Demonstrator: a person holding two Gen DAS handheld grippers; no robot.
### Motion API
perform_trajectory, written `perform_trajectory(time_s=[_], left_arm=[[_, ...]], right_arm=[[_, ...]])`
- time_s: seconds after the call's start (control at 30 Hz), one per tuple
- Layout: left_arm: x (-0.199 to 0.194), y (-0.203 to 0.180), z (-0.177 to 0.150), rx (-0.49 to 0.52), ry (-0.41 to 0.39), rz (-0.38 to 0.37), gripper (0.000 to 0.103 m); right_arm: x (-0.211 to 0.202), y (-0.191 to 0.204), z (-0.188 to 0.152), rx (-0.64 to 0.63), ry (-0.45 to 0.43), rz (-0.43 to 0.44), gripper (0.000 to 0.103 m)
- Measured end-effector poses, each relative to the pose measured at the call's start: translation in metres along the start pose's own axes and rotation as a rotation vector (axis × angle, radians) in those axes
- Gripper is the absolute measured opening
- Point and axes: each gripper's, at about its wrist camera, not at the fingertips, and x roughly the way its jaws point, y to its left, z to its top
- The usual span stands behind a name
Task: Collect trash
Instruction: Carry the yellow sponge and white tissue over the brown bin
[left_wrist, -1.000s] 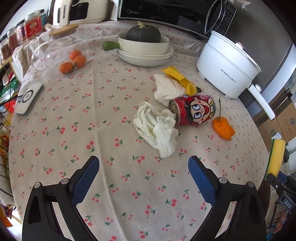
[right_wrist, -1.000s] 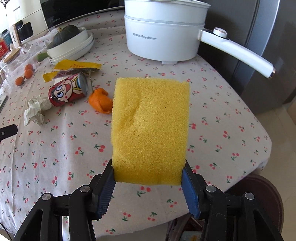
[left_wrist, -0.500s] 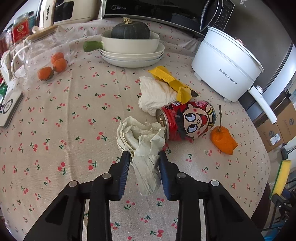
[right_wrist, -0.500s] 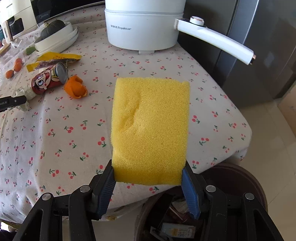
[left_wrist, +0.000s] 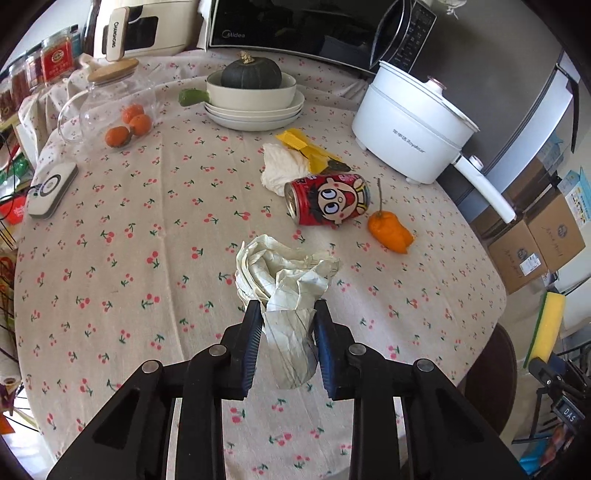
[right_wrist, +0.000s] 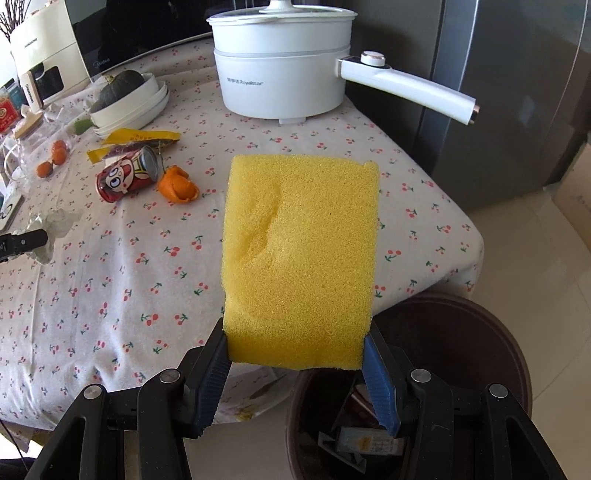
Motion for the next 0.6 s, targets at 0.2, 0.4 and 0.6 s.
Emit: perform_trajectory(time_s=[0.2,0.4,0.6], left_arm=[[-0.024,-0.011,-0.032,0.018,0.008,-0.034,0.029],[-0.028,-0.029,-0.058,0.026,0.043,-0.120,0.029],[-0.021,-0.069,-0.074,0.113,0.066,-0.146,0.029]], right_arm=[[-0.020,0.002,-0.017,0.007,-0.013,0.019,0.058],[-0.021,-0.005,-0.035,-0.022,0.000,0.004,0.058],[-0.013,-0.029,-0.054,-0.001,0.040,-0.018,0.058]])
